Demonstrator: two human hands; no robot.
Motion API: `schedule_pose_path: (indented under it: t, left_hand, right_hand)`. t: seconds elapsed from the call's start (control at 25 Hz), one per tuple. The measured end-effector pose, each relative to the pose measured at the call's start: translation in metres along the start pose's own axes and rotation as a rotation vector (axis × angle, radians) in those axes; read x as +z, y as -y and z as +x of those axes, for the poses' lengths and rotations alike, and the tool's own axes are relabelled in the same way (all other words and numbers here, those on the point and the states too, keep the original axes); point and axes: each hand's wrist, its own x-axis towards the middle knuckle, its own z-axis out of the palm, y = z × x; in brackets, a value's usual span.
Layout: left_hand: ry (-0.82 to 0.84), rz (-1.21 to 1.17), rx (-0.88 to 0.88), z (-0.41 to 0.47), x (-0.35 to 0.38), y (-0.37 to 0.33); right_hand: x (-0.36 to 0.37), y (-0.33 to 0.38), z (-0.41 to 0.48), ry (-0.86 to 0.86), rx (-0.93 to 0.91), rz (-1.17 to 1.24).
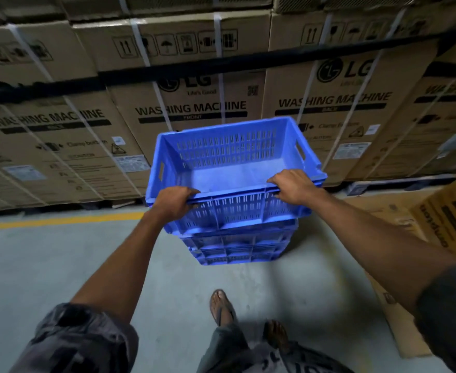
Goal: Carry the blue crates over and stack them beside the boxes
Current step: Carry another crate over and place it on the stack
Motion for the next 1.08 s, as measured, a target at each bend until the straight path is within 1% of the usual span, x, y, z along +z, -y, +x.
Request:
schedule_pose_path:
  t: [0.12,0.24,0.4,0.52,0.6,0.72,0.88,1.0,1.08]
  left_hand:
    - [0.0,0.02,0.041,0.032,0.017,0.022]
    - [0.007,-0.017,0.044,0.056,0.042,0.043]
    - [0.086,-0.019,0.051,0.068,0.084,0.041]
    - [0.114,-0.016,0.041,0.077,0.101,0.042]
    - [0.148,-0.006,0.041,0.076,0.11,0.043]
    - [0.191,-0.003,-0.005,0.061,0.123,0.035]
    - [0.185,-0.038,-0.043,0.066,0.124,0.027]
    - [0.226,-0.018,-0.048,0.059,0.128,0.027]
    - [0.216,-0.007,-0.064,0.052,0.13,0.026]
  right_hand:
    - [0.021,0.0,0.035,0.027,0.051,-0.017]
    - [0.045,0.007,0.063,0.072,0.084,-0.016]
    - [0.087,0.011,0.062,0.193,0.156,-0.003]
    - [0.106,0.012,0.061,0.214,0.194,0.009]
    - [0.112,0.016,0.06,0.247,0.187,0.005]
    - [0.12,0.018,0.049,0.278,0.165,-0.026]
    - [0.123,0.011,0.046,0.241,0.166,0.027]
    - [0.125,0.017,0.037,0.259,0.143,0.017]
    - [0.126,0.02,0.032,0.255,0.144,0.027]
